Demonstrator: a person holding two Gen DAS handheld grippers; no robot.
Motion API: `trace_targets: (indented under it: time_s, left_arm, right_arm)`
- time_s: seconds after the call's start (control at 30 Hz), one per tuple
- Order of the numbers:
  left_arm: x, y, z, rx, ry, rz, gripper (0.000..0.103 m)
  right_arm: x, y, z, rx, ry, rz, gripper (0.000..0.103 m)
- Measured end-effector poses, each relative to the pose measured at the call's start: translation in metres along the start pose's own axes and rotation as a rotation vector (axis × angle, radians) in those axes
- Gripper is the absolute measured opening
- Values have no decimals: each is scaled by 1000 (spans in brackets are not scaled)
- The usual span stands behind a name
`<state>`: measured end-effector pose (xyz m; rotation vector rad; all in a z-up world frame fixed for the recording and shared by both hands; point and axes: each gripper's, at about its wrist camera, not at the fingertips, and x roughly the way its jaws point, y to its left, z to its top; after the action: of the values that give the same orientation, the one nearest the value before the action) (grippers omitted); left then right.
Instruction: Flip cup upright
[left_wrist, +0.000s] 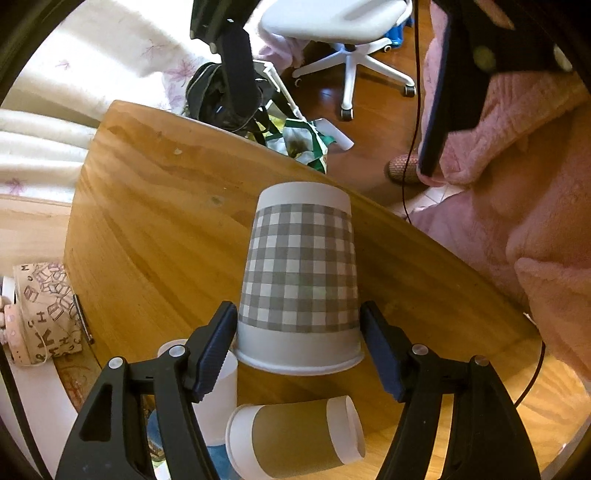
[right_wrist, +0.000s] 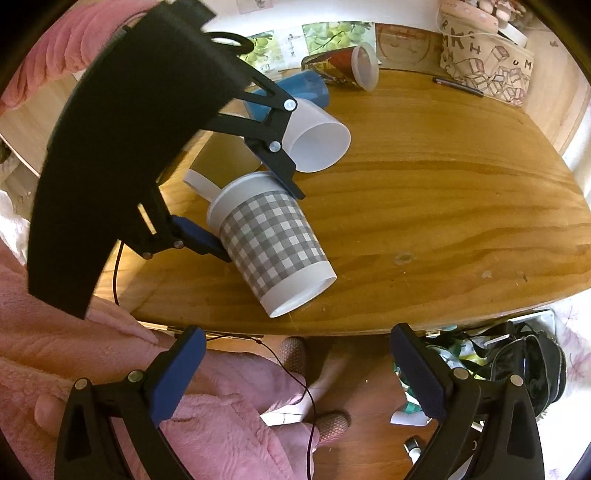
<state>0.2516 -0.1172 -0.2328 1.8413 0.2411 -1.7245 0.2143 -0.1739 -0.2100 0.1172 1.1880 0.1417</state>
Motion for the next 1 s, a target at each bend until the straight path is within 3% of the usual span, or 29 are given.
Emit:
trace_targets:
  time_s: [0.3, 0.5, 0.8, 1.0]
  left_arm:
    - [-22, 1, 3, -49, -16, 28, 76]
    - [-44, 2, -1, -170, -23, 68, 76]
    - [-83, 14, -8, -539, -67, 178, 76]
    - [-106, 23, -17, -858, -110, 264, 76]
  right_arm:
    - [4, 0, 0, -22, -5, -4, 100]
    - [3, 1, 0, -44, -31, 2, 100]
    - [1, 1, 6, -100, -68, 19, 100]
    - [-3, 1, 13, -132, -118, 19, 100]
